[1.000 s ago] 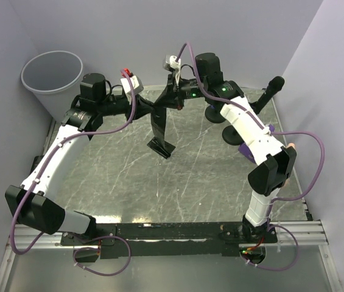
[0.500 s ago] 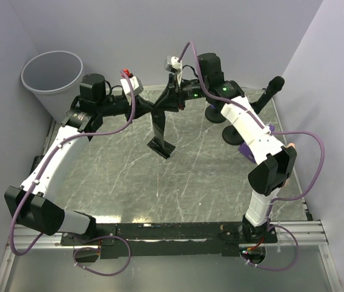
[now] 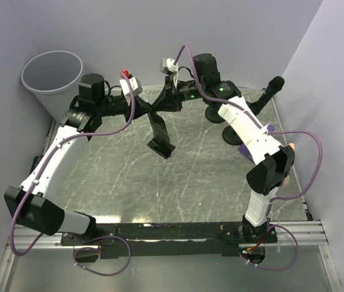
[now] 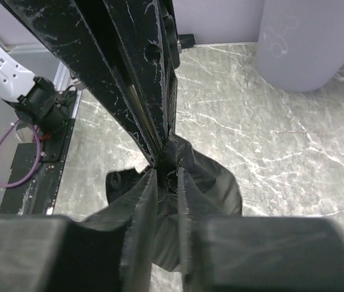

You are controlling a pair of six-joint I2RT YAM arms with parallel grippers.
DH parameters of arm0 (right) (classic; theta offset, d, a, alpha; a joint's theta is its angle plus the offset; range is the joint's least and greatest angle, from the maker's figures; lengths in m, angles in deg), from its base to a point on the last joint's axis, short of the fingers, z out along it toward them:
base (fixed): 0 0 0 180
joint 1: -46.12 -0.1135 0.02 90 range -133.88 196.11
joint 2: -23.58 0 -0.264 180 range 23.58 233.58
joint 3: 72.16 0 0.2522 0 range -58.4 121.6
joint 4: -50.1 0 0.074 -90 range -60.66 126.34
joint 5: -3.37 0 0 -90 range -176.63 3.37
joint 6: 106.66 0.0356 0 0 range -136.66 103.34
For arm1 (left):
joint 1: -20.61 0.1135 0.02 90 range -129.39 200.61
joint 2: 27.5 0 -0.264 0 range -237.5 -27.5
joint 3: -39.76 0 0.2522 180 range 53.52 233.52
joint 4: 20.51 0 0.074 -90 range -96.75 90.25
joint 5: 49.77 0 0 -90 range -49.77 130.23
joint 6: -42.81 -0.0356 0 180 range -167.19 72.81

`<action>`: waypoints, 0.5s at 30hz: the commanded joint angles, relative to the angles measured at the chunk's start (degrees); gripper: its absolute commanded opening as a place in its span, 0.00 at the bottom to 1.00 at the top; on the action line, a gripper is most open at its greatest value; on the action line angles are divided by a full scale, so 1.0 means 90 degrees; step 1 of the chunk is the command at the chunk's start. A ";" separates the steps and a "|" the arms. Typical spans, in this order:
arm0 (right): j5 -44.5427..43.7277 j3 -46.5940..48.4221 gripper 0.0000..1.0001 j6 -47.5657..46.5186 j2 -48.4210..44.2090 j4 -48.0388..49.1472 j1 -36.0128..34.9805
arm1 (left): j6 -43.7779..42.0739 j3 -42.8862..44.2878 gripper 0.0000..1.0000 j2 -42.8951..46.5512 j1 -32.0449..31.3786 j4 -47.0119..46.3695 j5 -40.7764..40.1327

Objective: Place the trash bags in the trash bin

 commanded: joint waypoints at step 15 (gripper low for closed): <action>-0.0284 -0.0200 0.00 0.0385 -0.0453 0.0512 0.0335 | -0.0187 -0.0077 0.01 0.0275 -0.0017 -0.0105 -0.0167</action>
